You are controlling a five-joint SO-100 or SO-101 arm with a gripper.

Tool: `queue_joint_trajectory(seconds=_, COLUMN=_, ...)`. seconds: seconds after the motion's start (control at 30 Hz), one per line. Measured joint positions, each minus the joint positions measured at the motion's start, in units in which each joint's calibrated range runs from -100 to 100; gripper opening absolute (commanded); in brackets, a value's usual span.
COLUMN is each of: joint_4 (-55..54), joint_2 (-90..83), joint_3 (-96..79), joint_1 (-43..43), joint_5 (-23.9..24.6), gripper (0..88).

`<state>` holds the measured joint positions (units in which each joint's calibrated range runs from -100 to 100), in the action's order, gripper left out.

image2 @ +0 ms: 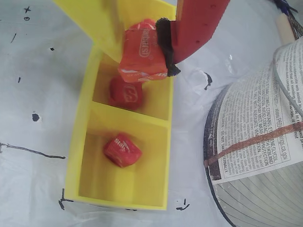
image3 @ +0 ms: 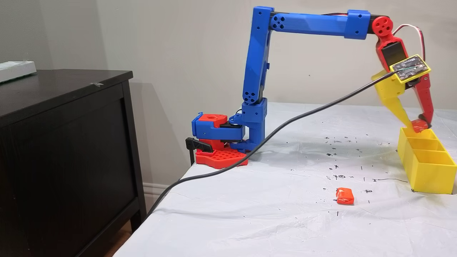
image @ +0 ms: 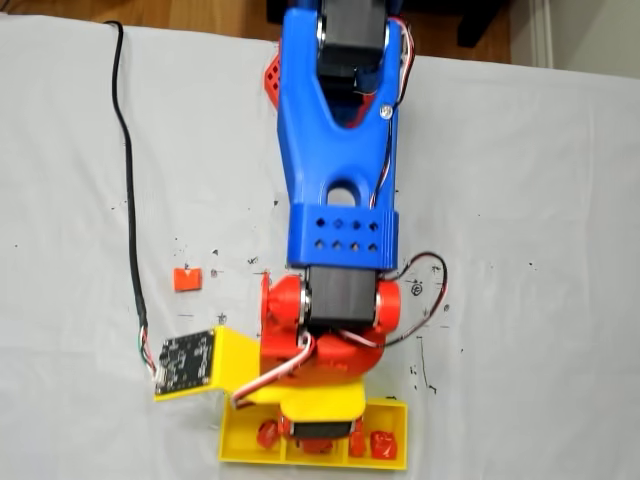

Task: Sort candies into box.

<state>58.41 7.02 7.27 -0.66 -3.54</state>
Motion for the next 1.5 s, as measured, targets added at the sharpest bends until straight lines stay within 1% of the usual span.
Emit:
queue_joint_trajectory(seconds=0.23, joint_4=2.70, joint_2=4.65, joint_3=5.30, joint_1=0.00, joint_5=-0.20, gripper=0.1)
queue_joint_trajectory(seconds=0.5, joint_4=2.78, joint_2=4.65, joint_3=5.30, joint_1=0.00, joint_5=-1.22, gripper=0.1)
queue_joint_trajectory(seconds=1.5, joint_4=2.78, joint_2=4.65, joint_3=3.51, joint_1=-0.70, joint_5=-1.22, gripper=0.1)
